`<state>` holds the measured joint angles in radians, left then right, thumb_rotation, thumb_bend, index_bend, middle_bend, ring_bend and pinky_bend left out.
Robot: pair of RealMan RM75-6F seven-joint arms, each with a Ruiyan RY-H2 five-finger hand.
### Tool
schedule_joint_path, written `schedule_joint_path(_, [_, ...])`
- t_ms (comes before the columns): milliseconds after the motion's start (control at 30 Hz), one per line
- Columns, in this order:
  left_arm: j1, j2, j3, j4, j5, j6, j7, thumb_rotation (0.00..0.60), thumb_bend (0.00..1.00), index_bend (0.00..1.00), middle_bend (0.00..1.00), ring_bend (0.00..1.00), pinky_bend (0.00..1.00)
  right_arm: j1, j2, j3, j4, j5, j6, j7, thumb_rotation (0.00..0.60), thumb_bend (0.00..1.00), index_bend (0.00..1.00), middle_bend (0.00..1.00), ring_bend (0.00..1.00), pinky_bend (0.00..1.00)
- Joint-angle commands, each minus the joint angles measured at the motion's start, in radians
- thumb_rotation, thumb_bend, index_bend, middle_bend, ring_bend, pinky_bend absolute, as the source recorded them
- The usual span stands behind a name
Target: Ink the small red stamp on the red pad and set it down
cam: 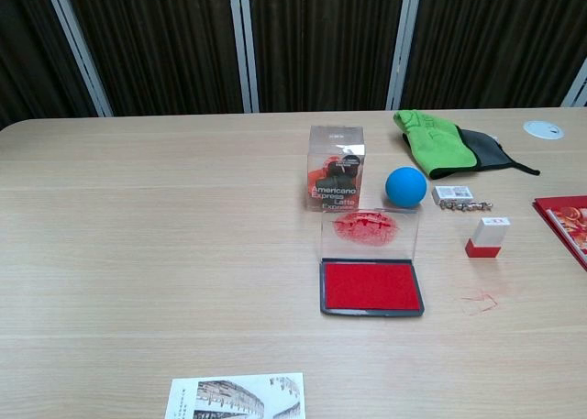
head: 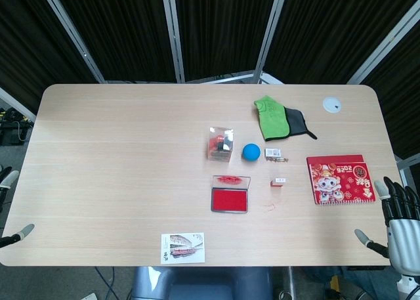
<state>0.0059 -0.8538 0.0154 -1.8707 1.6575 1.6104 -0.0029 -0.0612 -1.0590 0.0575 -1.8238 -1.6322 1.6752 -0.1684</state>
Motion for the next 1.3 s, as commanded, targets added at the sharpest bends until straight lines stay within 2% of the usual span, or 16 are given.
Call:
schedule_joint_path(33, [0.0,0.0,0.0,0.0,0.0,0.0,0.0,0.6,0.0,0.0,0.0,0.0,0.0,-0.001,0.001,-0.002,-0.002,-0.002,0.0,0.0,0.6,0.0,0.0,0.0,0.0,0.0])
schedule_joint_path(233, [0.002,0.0,0.0,0.001,-0.001,0.002,-0.002,0.6,0.0,0.0,0.0,0.0,0.0,0.006,-0.001,-0.004,0.001,0.001,-0.018,-0.013,0.6,0.0,0.0,0.0,0.0,0.0])
schedule_joint_path(267, [0.002,0.0,0.0,0.002,-0.002,0.001,-0.002,0.6,0.0,0.0,0.0,0.0,0.0,0.008,-0.002,-0.004,0.002,0.003,-0.024,-0.015,0.6,0.0,0.0,0.0,0.01,0.04])
schedule_joint_path(300, [0.0,-0.001,0.0,0.003,-0.004,-0.003,0.001,0.6,0.0,0.0,0.0,0.0,0.0,0.015,-0.002,-0.002,0.003,0.011,-0.038,-0.022,0.6,0.0,0.0,0.0,0.06,0.17])
schedule_joint_path(367, [-0.008,-0.005,-0.001,0.007,-0.017,-0.023,0.015,0.6,0.0,0.0,0.0,0.0,0.0,0.046,-0.007,0.017,0.017,0.028,-0.077,-0.039,0.6,0.0,0.0,0.0,0.26,0.59])
schedule_joint_path(433, [-0.014,-0.007,-0.002,0.007,-0.029,-0.041,0.026,0.6,0.0,0.0,0.0,0.0,0.0,0.073,-0.012,0.032,0.039,0.043,-0.112,-0.057,0.6,0.0,0.0,0.0,0.42,0.8])
schedule_joint_path(533, [-0.03,-0.018,-0.012,0.002,-0.062,-0.073,0.05,0.6,0.0,0.0,0.0,0.0,0.0,0.149,-0.022,0.068,0.069,0.099,-0.226,-0.111,0.6,0.0,0.0,0.0,0.62,0.91])
schedule_joint_path(633, [-0.043,-0.032,-0.023,-0.001,-0.093,-0.096,0.082,0.6,0.0,0.0,0.0,0.0,0.0,0.229,-0.051,0.101,0.107,0.145,-0.335,-0.141,0.6,0.0,0.0,0.0,0.69,0.96])
schedule_joint_path(833, [-0.06,-0.063,-0.042,-0.008,-0.16,-0.129,0.153,0.6,0.0,0.0,0.0,0.0,0.0,0.384,-0.112,0.145,0.155,0.286,-0.591,-0.118,0.6,0.0,0.02,0.01,0.72,0.99])
schedule_joint_path(900, [-0.067,-0.07,-0.045,-0.01,-0.176,-0.143,0.17,0.6,0.0,0.0,0.0,0.0,0.0,0.423,-0.126,0.15,0.167,0.328,-0.657,-0.137,0.6,0.0,0.05,0.04,0.72,0.99])
schedule_joint_path(1000, [-0.08,-0.081,-0.05,-0.011,-0.201,-0.168,0.192,0.6,0.0,0.0,0.0,0.0,0.0,0.478,-0.164,0.155,0.205,0.386,-0.729,-0.189,0.6,0.0,0.16,0.13,0.73,1.0])
schedule_joint_path(1133, [-0.095,-0.093,-0.06,-0.012,-0.234,-0.19,0.216,0.6,0.0,0.0,0.0,0.0,0.0,0.533,-0.239,0.153,0.264,0.464,-0.768,-0.258,0.6,0.0,0.28,0.19,0.73,1.0])
schedule_joint_path(1200, [-0.098,-0.095,-0.063,-0.012,-0.242,-0.194,0.22,0.6,0.0,0.0,0.0,0.0,0.0,0.545,-0.269,0.152,0.288,0.477,-0.767,-0.269,0.6,0.0,0.29,0.24,0.74,1.0])
schedule_joint_path(1300, [-0.104,-0.098,-0.066,-0.012,-0.252,-0.201,0.226,0.6,0.0,0.0,0.0,0.0,0.0,0.56,-0.319,0.156,0.323,0.498,-0.752,-0.269,0.6,0.06,0.3,0.29,0.75,1.0])
